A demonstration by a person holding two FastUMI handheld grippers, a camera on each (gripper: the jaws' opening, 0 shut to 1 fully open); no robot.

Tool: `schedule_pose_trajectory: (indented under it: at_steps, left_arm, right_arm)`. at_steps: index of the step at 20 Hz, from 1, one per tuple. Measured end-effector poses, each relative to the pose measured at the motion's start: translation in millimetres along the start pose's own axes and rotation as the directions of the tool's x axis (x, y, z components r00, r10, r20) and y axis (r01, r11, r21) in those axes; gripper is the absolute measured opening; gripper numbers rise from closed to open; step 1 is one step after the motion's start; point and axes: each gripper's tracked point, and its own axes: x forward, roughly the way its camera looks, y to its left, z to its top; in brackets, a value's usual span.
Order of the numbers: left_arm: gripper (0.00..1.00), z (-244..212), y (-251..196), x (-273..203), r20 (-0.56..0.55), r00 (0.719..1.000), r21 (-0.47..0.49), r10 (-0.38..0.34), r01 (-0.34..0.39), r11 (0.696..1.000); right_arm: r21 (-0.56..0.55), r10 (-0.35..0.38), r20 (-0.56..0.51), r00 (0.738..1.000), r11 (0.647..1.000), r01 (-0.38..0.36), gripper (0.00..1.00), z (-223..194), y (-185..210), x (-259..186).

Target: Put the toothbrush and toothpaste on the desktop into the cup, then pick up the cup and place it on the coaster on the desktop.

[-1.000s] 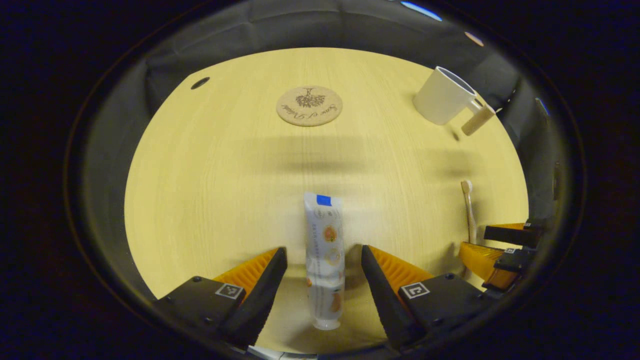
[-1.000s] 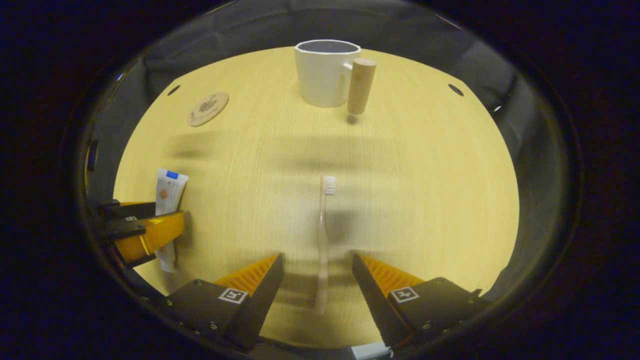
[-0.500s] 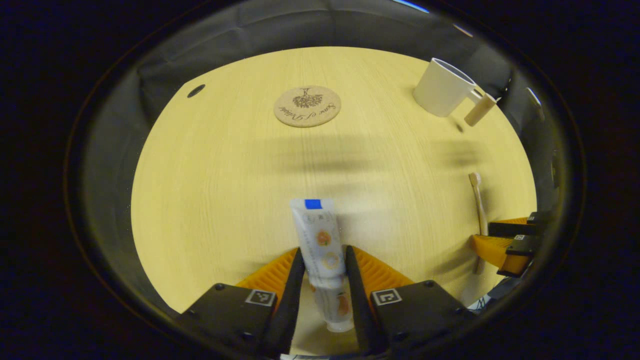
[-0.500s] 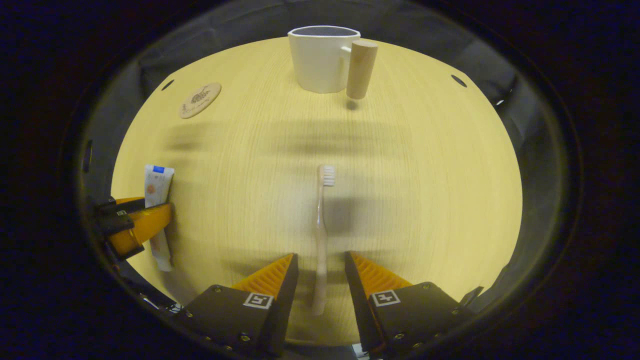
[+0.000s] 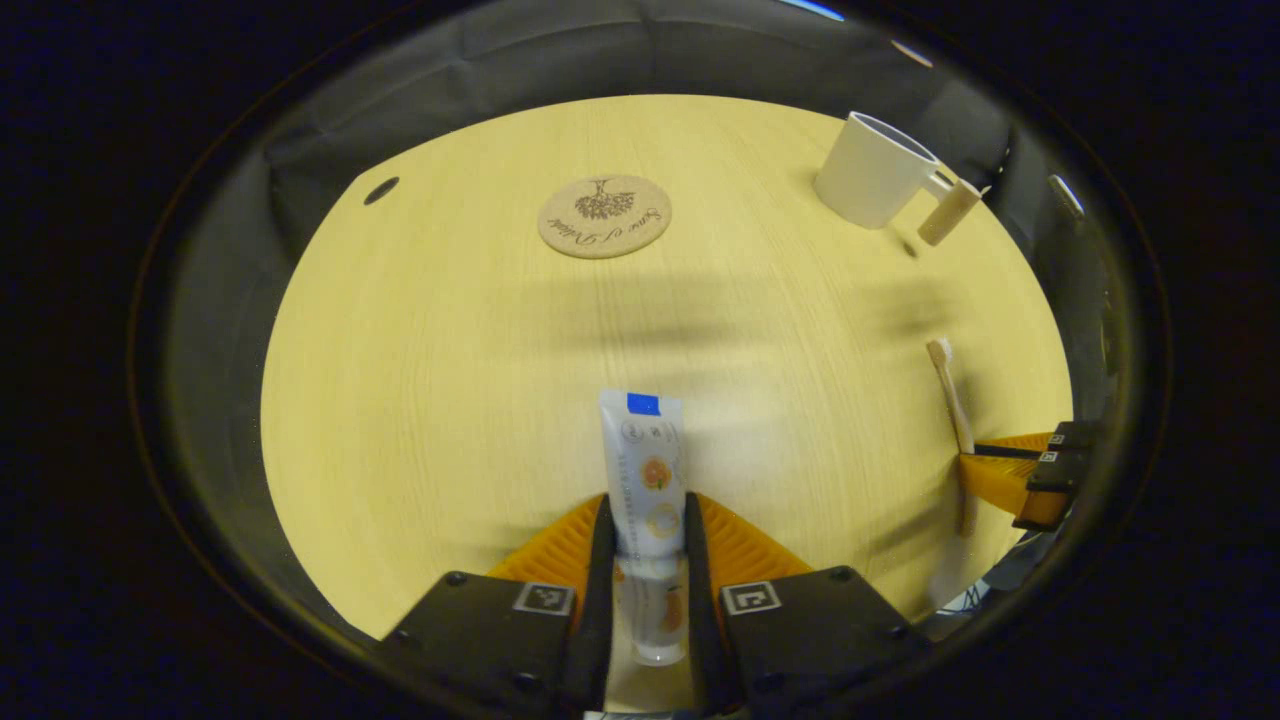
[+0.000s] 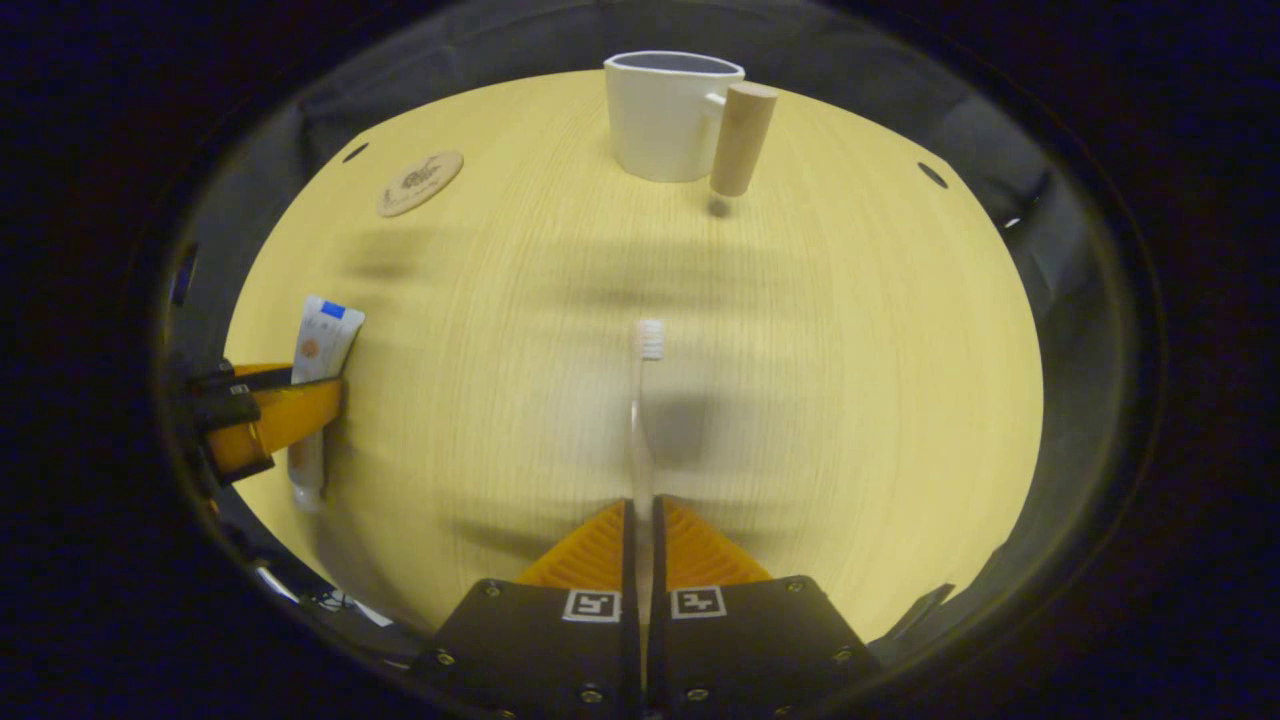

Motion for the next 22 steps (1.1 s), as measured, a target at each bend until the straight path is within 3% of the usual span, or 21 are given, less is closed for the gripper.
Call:
schedule_pose_trajectory:
  at_steps: [3, 4, 14, 22]
  left_arm:
    - [0.35, 4.1, -1.5, -1.3, 0.027, 1.0, -0.024, -0.01, 0.011, 1.0]
    - [0.24, 2.6, -0.8, -1.9, 0.023, 1.0, -0.031, -0.016, 0.017, 0.999]
    - [0.24, 18.6, -3.8, -25.9, 0.125, 0.992, -0.045, -0.008, 0.014, 0.999]
    - [0.24, 59.8, -15.1, -60.9, 0.282, 0.959, -0.015, 0.012, -0.008, 1.0]
  right_arm:
    - [0.001, 0.02, 0.009, 1.0, 1.0, -0.02, 0.04, 0.1, 2.7, 8.7]
    - [0.001, 0.021, 0.013, 1.0, 1.0, -0.021, 0.04, 0.5, 2.4, 8.1]
    - [0.022, 0.085, 0.137, 0.987, 0.996, -0.089, 0.04, 16.1, 9.8, -19.9]
    - [-0.004, 0.098, 0.313, 0.945, 0.995, -0.102, 0.04, 53.2, 6.7, -53.1]
